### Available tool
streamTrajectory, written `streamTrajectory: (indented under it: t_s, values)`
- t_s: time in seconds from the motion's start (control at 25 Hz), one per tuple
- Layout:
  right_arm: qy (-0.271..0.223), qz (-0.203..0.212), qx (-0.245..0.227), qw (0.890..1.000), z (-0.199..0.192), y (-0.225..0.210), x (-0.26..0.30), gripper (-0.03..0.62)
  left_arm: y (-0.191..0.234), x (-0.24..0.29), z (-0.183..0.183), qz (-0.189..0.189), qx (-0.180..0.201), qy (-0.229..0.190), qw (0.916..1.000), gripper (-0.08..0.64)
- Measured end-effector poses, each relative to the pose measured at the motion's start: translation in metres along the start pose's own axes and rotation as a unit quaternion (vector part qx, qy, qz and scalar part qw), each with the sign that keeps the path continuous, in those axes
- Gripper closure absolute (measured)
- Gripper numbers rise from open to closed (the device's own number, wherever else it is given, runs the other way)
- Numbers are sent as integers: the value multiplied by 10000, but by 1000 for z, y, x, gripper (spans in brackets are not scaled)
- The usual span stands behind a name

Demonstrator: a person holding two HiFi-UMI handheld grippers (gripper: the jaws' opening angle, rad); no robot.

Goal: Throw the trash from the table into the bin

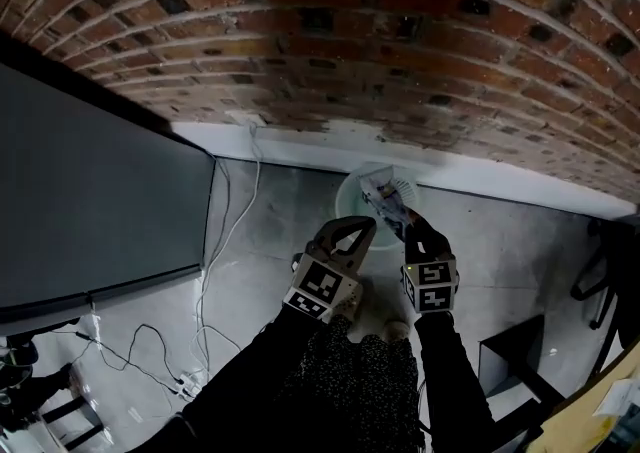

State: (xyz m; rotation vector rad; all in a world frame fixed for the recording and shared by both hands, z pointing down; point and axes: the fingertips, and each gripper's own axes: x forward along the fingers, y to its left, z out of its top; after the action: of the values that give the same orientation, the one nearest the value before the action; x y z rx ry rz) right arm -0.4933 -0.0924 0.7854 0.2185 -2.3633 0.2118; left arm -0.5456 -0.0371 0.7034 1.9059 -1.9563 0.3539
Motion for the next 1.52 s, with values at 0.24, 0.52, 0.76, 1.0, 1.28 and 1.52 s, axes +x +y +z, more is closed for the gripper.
streamTrajectory:
  t_s: [0.24, 0.52, 0.76, 1.0, 1.28, 1.52]
  values:
    - [186, 54, -142, 9997, -11, 2, 20, 580, 10, 2, -23, -4, -123, 115, 9999, 554]
    - [341, 287, -61, 9990, -21, 5, 38, 552, 12, 5, -19, -74, -82, 63, 9999, 554]
    - [221, 260, 132, 9993, -17, 6, 34, 414, 11, 0, -16, -106, -67, 62, 9999, 554]
    - [-90, 91, 247, 9996, 5, -2, 8, 414, 8, -11, 4, -97, 34, 88, 9999, 554]
    - [-523, -173, 392, 9977, 43, -20, -52, 416, -6, -23, 51, -206, 116, -123, 9996, 554]
    - [-1112, -332, 546, 9917, 86, -32, -112, 416, -32, -34, 105, -368, 250, -357, 9984, 554]
